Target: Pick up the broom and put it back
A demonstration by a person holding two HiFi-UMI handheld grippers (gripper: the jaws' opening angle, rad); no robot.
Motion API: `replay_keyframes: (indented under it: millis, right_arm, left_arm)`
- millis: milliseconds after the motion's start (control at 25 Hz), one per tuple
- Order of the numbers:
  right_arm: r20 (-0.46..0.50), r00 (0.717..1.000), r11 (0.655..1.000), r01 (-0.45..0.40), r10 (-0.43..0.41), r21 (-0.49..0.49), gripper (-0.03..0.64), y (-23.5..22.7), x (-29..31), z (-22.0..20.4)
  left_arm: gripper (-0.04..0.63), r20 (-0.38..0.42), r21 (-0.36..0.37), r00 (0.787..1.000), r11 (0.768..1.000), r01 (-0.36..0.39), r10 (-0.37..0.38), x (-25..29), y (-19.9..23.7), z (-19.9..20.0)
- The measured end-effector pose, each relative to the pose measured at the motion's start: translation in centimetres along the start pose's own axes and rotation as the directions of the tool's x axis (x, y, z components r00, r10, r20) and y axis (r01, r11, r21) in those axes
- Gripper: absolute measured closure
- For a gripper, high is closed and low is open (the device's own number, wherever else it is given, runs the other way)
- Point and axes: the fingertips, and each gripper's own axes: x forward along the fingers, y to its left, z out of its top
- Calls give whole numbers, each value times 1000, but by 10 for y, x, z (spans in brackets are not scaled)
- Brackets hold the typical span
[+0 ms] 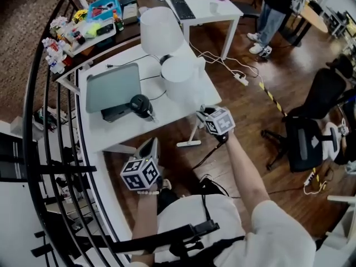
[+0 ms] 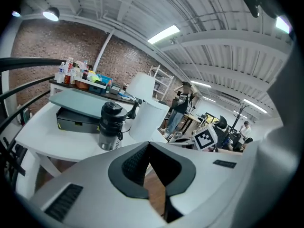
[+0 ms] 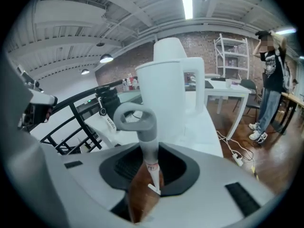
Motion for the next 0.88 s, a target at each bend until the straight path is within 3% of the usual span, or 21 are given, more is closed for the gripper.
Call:
replay_keyframes:
  millis: [320, 680, 880]
  right_arm:
    - [21, 999, 1000, -25, 25, 17, 482, 13, 32, 12]
    - [24, 1000, 999, 18, -19, 44, 477, 13, 44, 22]
    - [38, 998, 998, 40, -42, 57, 418, 11, 43, 24]
  left_arm:
    - [606, 6, -22, 999, 999, -48, 48, -9, 12, -5]
    - [606, 17, -30, 998, 998, -57, 57, -16, 21, -1]
    - [606, 11, -29, 999, 998, -50, 50, -16, 23, 0]
